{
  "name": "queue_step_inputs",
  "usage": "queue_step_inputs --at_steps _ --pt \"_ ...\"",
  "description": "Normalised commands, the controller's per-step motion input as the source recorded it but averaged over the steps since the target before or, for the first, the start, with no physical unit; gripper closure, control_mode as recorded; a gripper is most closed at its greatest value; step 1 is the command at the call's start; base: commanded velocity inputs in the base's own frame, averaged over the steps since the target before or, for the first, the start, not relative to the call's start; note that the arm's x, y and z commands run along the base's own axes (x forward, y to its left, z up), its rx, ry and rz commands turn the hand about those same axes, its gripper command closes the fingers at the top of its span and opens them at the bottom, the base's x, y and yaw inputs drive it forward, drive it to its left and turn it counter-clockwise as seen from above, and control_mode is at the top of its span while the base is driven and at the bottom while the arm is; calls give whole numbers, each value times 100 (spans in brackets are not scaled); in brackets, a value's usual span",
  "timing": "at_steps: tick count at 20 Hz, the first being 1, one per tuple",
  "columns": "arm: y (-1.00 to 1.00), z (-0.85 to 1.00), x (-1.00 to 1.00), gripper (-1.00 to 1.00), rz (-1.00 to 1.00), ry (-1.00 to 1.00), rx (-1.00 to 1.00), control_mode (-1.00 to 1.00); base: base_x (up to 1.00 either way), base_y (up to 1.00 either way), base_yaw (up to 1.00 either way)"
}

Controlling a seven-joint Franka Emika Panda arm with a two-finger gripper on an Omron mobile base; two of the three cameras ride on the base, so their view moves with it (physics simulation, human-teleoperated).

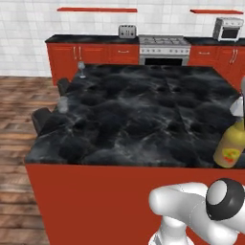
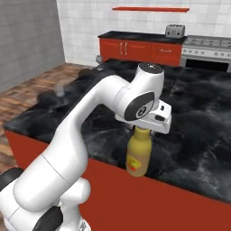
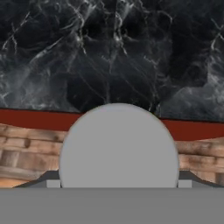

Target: There is a wine glass and glass cup on the dining counter. Place the wine bottle next to the wine glass and the juice bottle next to the glass cup.

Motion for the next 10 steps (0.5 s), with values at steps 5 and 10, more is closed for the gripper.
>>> queue_step_inputs --at_steps 5,10 --pt "0 0 0 100 0 0 0 100 50 74 0" --pt "0 0 0 100 0 0 0 100 47 77 0"
